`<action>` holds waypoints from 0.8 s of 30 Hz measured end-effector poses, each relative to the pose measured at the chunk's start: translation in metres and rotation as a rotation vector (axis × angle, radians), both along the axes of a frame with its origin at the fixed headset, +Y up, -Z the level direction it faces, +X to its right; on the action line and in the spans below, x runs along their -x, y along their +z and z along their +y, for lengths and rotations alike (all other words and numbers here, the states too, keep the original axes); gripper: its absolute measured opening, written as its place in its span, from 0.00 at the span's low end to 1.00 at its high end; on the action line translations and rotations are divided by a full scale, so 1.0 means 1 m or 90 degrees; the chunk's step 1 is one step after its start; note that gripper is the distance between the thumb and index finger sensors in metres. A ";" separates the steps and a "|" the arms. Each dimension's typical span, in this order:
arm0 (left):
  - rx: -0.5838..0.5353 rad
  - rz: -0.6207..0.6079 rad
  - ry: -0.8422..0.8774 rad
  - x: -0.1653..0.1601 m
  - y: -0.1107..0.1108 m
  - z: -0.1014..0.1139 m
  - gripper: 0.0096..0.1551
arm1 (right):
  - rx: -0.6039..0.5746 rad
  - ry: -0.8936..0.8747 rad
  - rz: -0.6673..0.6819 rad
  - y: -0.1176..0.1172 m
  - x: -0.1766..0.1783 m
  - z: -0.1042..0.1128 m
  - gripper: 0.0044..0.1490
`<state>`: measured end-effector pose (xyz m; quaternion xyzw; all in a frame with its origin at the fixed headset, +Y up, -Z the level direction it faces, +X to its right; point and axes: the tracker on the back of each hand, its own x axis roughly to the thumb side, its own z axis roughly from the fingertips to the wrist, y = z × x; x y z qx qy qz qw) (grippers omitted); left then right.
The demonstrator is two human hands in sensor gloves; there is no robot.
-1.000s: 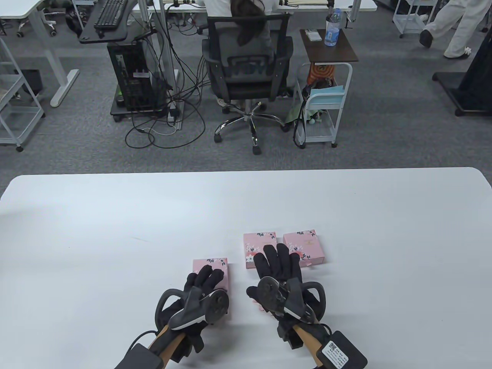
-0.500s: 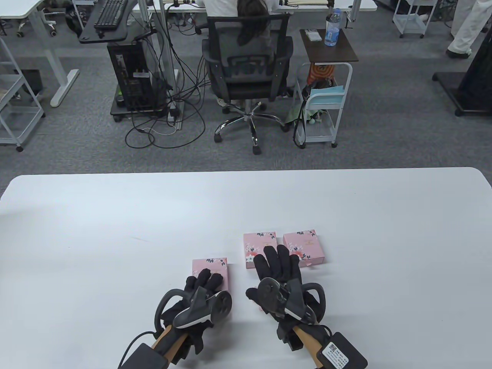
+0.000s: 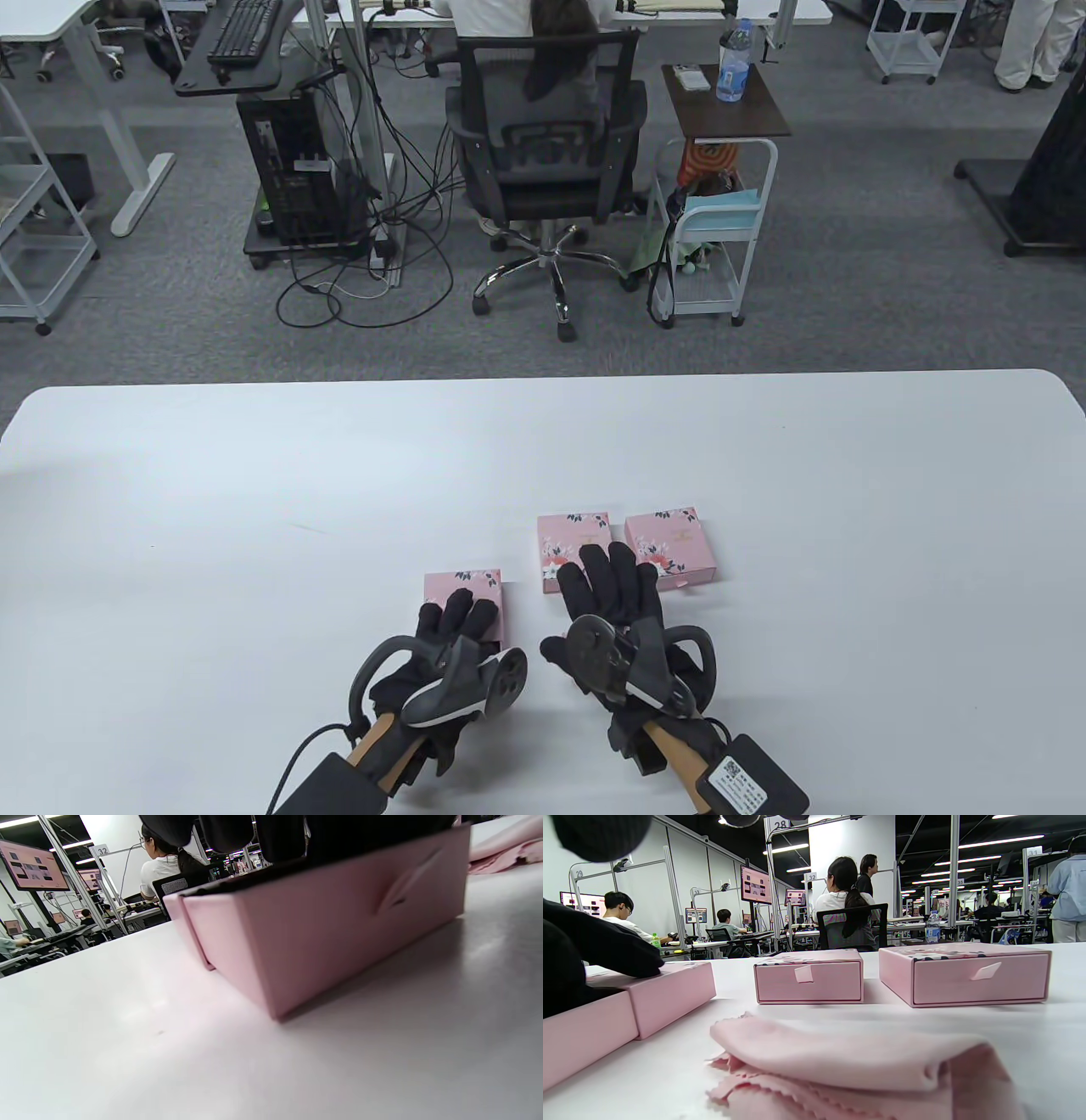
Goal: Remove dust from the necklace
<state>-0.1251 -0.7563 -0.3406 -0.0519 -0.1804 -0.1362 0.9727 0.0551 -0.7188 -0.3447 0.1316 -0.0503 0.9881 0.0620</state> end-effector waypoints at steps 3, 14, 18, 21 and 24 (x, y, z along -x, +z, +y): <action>-0.006 0.003 0.006 0.002 -0.001 0.002 0.22 | 0.002 0.003 -0.003 0.000 0.000 0.000 0.52; -0.105 0.030 0.110 0.021 0.001 0.068 0.21 | -0.001 -0.002 -0.026 -0.001 -0.004 0.004 0.51; -0.158 0.049 0.213 0.039 0.009 0.108 0.21 | -0.006 -0.018 -0.067 -0.004 -0.012 0.007 0.48; -0.207 0.056 0.286 0.053 0.018 0.131 0.21 | -0.005 -0.040 -0.113 -0.008 -0.019 0.007 0.42; -0.251 0.062 0.330 0.064 0.026 0.147 0.21 | 0.014 -0.050 -0.146 -0.012 -0.024 0.003 0.35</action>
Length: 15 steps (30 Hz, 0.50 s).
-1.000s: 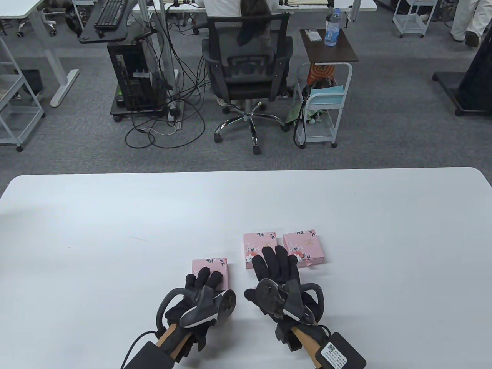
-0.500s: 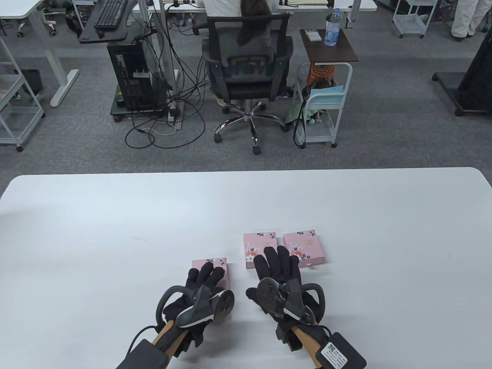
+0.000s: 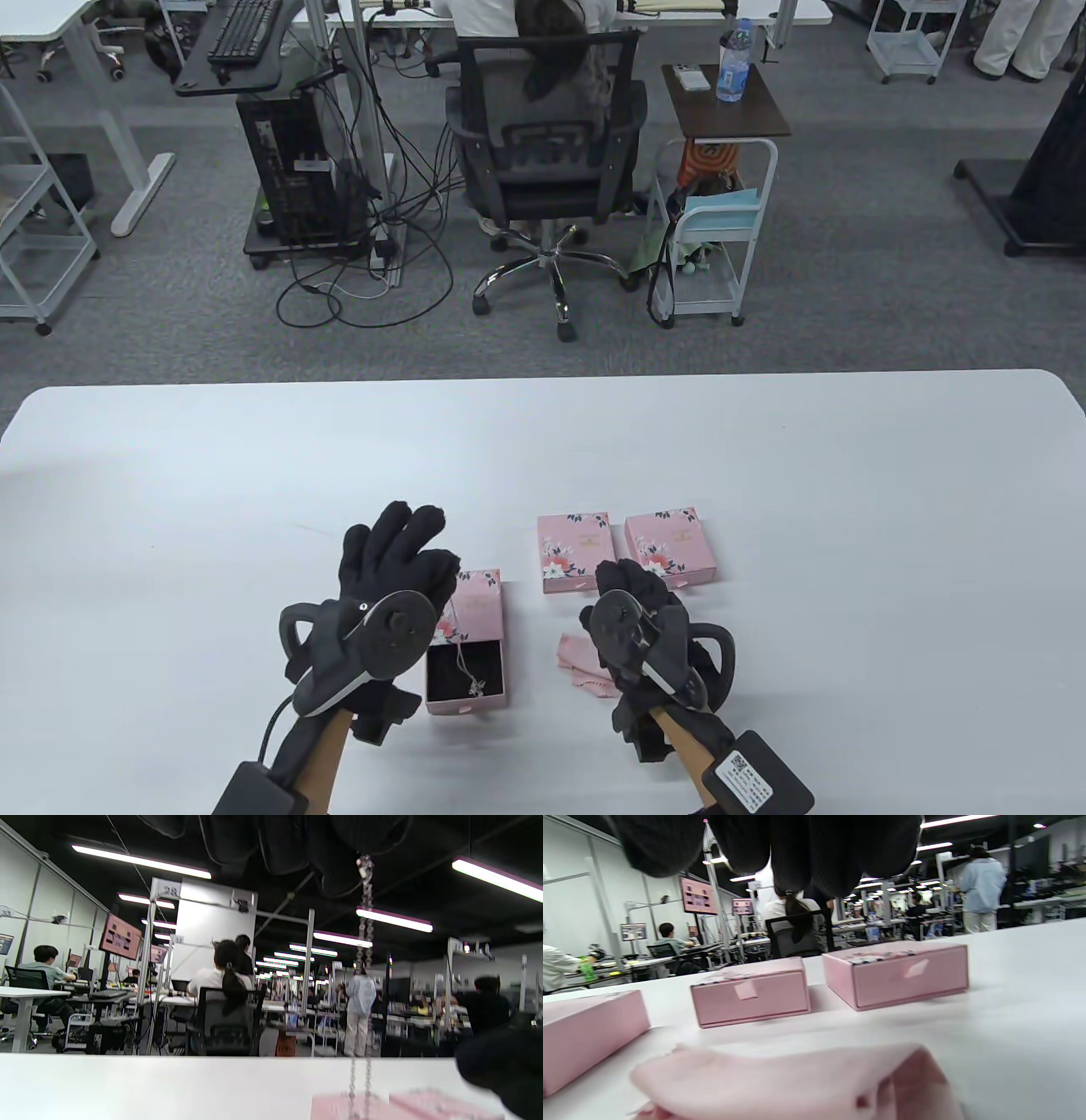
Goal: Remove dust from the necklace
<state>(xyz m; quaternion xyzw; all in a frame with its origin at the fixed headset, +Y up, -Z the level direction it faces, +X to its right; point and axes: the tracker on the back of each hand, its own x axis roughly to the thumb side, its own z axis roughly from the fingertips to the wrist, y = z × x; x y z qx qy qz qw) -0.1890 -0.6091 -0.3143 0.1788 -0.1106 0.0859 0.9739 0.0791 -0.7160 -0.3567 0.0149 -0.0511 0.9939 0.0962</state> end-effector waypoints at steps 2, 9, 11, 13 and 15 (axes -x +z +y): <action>-0.027 0.003 0.034 0.007 0.006 0.009 0.21 | 0.029 0.005 -0.011 -0.003 -0.002 -0.006 0.32; -0.088 -0.016 0.153 0.020 0.021 0.026 0.21 | 0.147 0.106 0.008 -0.011 0.010 -0.044 0.33; -0.100 -0.018 0.174 0.022 0.024 0.029 0.21 | 0.188 0.146 0.017 -0.012 0.015 -0.053 0.36; -0.107 -0.016 0.180 0.024 0.026 0.031 0.21 | 0.183 0.160 0.018 -0.012 0.017 -0.053 0.35; -0.114 -0.015 0.197 0.027 0.028 0.033 0.21 | 0.178 0.136 0.027 -0.012 0.019 -0.052 0.31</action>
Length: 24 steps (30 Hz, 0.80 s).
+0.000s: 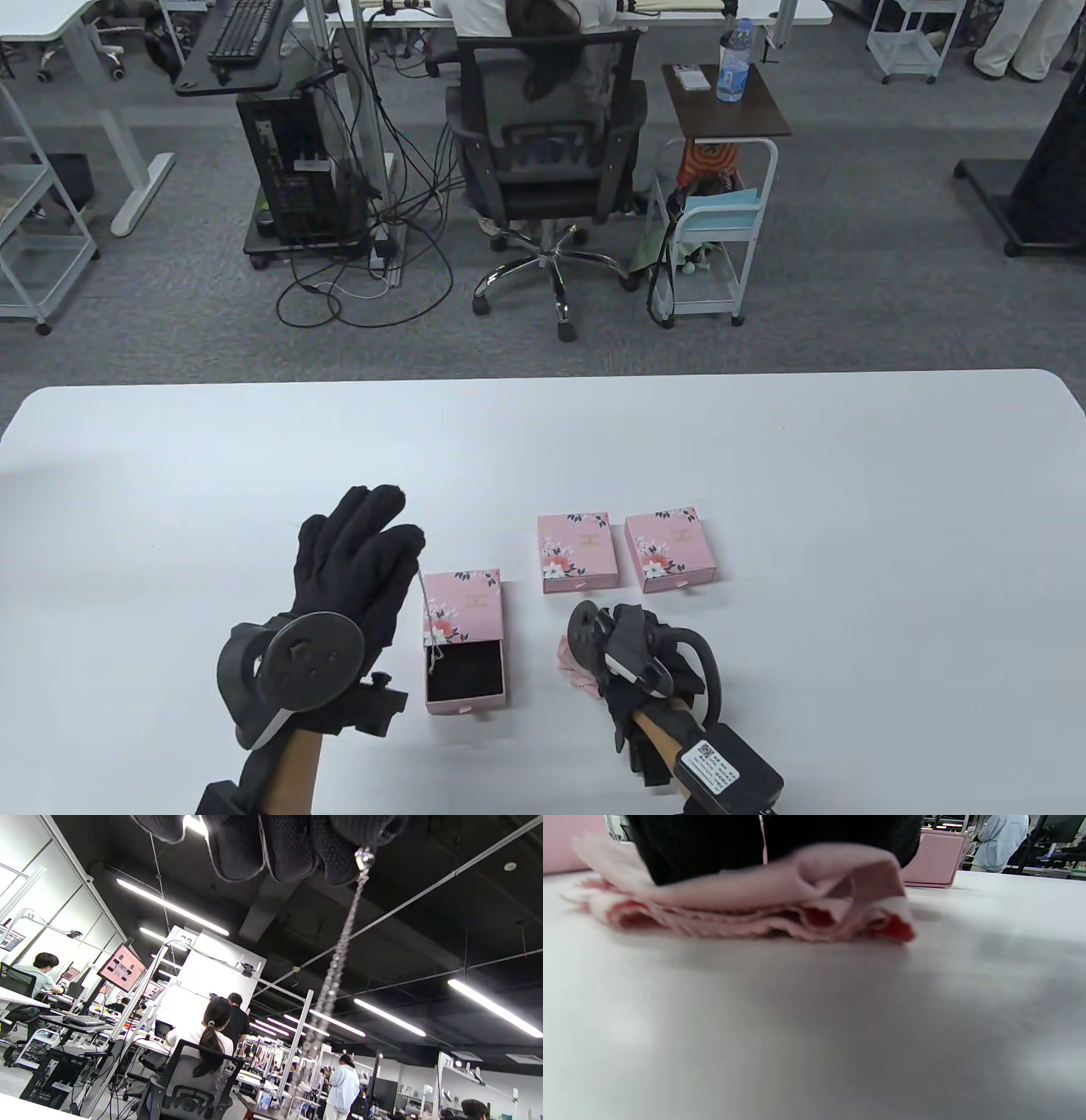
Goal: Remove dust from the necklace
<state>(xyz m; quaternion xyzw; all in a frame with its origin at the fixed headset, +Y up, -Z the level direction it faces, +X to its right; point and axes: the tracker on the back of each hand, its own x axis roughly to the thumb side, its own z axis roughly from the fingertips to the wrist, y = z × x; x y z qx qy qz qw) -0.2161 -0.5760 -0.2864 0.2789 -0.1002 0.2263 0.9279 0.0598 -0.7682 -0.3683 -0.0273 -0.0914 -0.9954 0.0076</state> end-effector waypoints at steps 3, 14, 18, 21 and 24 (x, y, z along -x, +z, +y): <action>-0.002 -0.013 0.018 0.003 0.002 0.003 0.21 | -0.015 -0.004 0.005 0.001 0.002 0.002 0.25; -0.023 -0.037 0.025 0.003 0.012 0.011 0.20 | -0.201 -0.188 0.045 0.008 0.013 0.084 0.25; -0.033 -0.054 0.025 -0.001 0.017 0.013 0.20 | -0.272 -0.343 0.043 0.013 0.020 0.118 0.25; -0.042 -0.068 0.030 -0.003 0.021 0.015 0.20 | -0.297 -0.495 0.053 0.020 0.021 0.129 0.25; -0.045 -0.086 0.037 -0.007 0.025 0.016 0.20 | -0.246 -0.659 0.058 0.026 0.023 0.125 0.24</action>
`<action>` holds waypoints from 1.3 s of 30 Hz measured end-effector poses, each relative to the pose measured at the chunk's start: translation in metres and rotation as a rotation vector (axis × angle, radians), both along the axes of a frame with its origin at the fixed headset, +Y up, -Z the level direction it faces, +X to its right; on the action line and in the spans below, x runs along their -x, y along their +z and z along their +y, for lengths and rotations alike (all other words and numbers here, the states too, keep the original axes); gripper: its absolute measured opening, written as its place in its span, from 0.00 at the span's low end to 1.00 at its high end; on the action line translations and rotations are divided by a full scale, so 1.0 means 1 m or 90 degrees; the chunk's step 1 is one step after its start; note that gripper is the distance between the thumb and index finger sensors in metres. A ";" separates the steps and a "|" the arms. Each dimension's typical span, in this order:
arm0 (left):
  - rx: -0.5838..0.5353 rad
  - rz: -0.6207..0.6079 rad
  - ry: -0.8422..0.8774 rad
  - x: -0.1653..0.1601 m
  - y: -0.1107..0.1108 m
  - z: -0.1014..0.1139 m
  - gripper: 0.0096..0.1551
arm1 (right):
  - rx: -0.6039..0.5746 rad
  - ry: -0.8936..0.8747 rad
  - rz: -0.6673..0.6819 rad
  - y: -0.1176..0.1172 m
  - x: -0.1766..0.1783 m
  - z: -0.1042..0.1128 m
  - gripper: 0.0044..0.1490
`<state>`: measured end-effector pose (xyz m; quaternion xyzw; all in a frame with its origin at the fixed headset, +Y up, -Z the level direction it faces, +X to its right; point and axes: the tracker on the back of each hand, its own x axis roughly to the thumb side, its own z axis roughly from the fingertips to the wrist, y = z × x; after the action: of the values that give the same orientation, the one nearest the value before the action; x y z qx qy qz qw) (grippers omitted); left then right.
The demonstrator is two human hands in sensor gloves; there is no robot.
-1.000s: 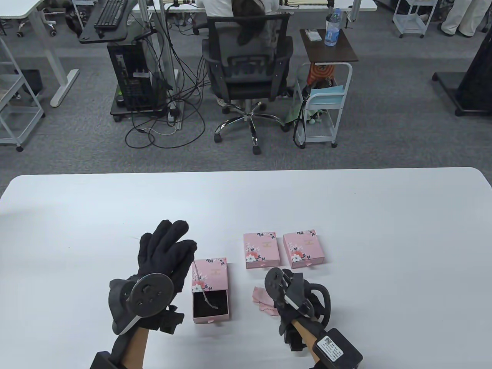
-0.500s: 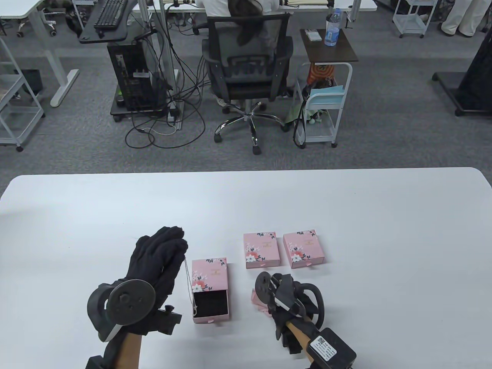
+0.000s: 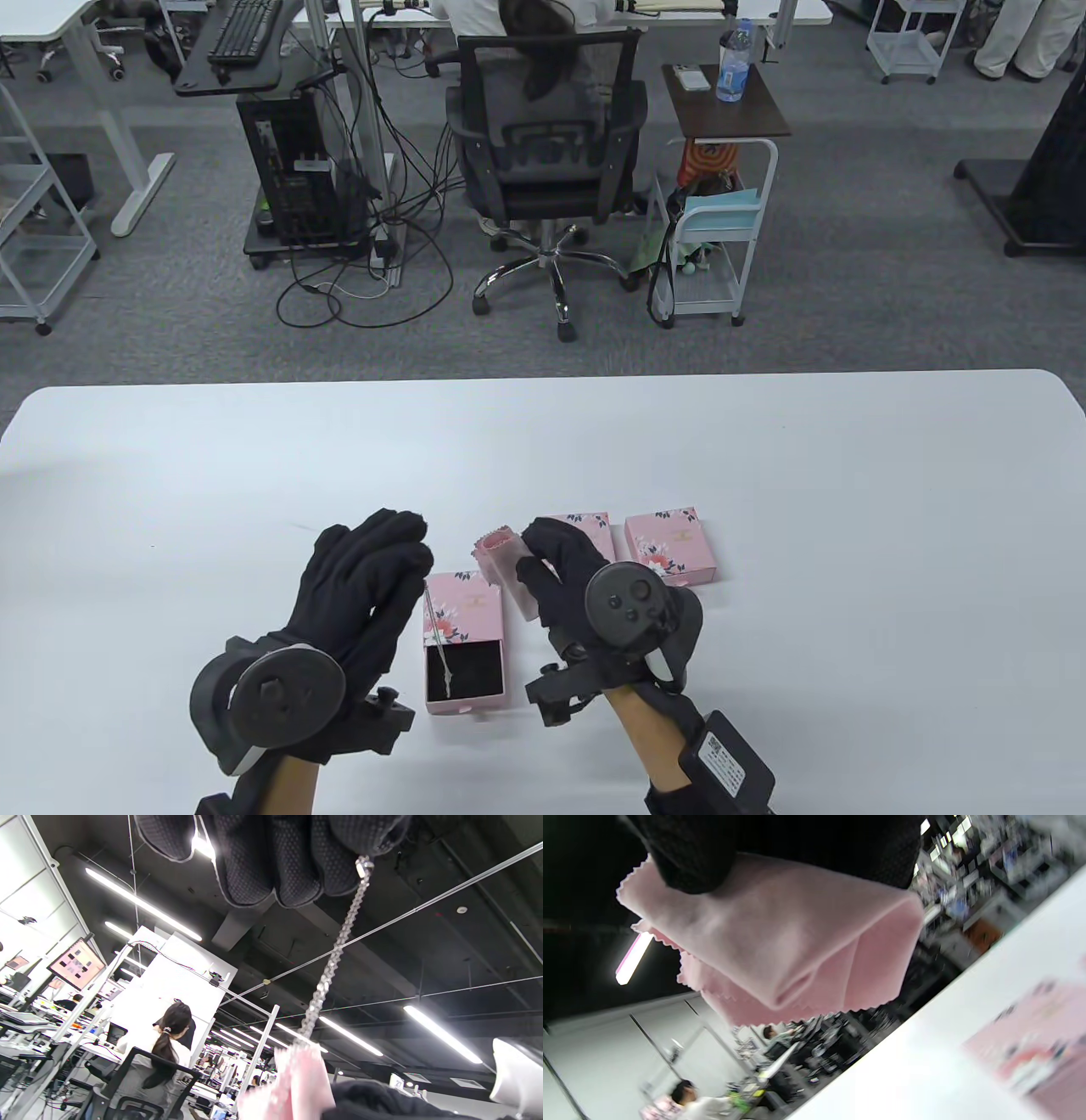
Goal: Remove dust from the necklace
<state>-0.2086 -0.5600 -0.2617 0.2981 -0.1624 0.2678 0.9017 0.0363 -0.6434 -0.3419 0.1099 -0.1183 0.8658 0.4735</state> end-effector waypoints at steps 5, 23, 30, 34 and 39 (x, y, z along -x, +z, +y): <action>-0.004 0.008 -0.028 -0.007 0.000 -0.002 0.20 | 0.078 -0.198 0.148 0.000 0.007 -0.018 0.24; 0.003 0.018 -0.067 -0.015 -0.003 -0.006 0.20 | 0.253 -0.467 0.449 0.015 0.037 -0.028 0.25; 0.024 0.015 -0.099 -0.025 -0.006 -0.011 0.20 | 0.228 -0.449 0.481 0.021 0.044 -0.026 0.36; 0.043 -0.009 -0.107 -0.030 -0.007 -0.012 0.20 | 0.215 -0.438 0.434 0.024 0.043 -0.022 0.41; 0.043 -0.010 -0.099 -0.029 -0.007 -0.012 0.20 | 0.164 -0.393 0.401 0.025 0.038 -0.018 0.32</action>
<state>-0.1798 -0.5721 -0.2684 0.2520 -0.1829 0.2047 0.9280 -0.0018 -0.6616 -0.3166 0.2677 0.1127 0.6161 0.7322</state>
